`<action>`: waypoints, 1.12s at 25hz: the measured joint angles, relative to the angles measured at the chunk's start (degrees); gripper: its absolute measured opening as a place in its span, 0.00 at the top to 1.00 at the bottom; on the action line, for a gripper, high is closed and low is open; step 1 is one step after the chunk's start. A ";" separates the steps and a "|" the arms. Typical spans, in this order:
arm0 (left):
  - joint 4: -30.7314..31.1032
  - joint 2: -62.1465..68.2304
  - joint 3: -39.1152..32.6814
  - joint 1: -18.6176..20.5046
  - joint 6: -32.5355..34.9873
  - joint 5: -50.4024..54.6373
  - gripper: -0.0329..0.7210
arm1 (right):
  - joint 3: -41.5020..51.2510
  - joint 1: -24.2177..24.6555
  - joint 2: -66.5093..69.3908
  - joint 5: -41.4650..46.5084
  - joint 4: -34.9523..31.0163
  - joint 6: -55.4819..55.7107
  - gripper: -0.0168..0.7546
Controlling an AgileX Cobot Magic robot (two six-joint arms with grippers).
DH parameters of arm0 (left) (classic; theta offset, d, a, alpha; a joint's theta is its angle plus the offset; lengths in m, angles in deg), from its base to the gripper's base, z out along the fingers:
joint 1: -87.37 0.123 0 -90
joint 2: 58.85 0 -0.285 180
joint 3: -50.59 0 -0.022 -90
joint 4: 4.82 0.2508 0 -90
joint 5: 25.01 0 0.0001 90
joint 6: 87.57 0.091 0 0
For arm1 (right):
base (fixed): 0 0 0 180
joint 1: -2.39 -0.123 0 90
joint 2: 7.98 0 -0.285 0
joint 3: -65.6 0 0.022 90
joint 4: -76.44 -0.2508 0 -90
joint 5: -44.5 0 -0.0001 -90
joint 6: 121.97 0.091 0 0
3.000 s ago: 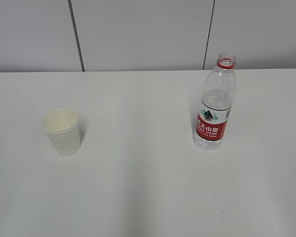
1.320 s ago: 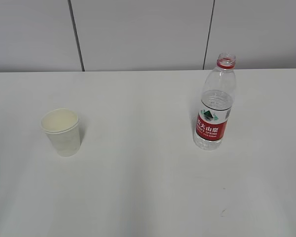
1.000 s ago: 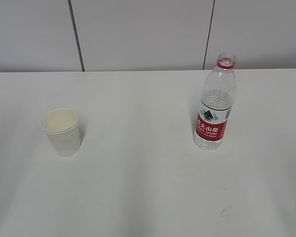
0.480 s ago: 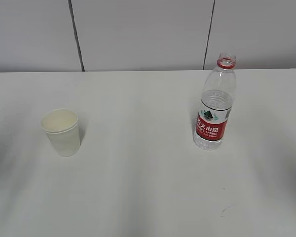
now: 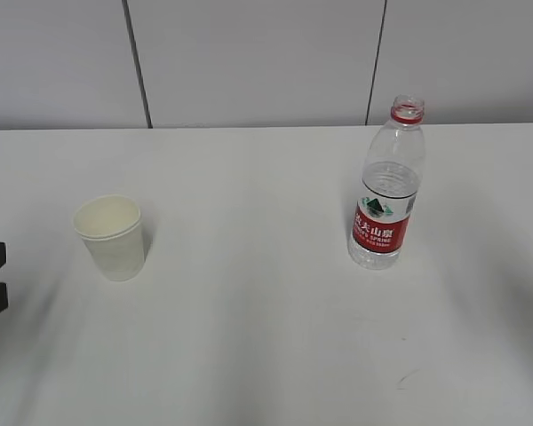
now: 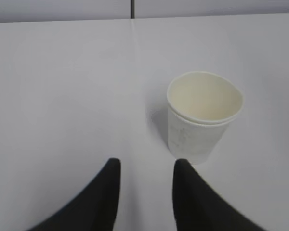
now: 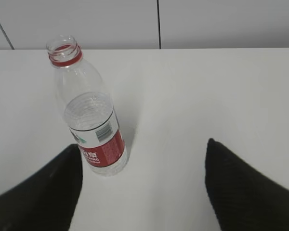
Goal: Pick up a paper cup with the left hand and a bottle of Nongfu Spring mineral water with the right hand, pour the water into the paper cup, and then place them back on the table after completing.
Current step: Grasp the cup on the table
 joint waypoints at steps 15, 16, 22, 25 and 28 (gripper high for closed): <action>10.65 11.09 -8.48 -0.17 -3.71 -31.23 0.64 | 2.19 0.00 0.13 -10.22 0.75 0.00 0.22; 11.20 11.94 -8.48 -0.17 -3.71 -32.61 0.64 | 2.19 0.00 0.13 -10.48 0.75 0.00 0.22; 12.88 20.21 -8.48 -0.17 -3.76 -38.46 0.63 | 2.19 0.00 0.13 -10.49 0.75 0.00 0.22; 14.32 26.23 -8.29 -0.17 -3.76 -39.35 0.53 | 2.19 0.00 0.13 -10.49 0.75 0.00 0.22; 15.33 32.15 -7.15 -0.17 -3.76 -39.35 0.30 | 2.19 0.00 0.13 -10.59 0.75 0.00 0.22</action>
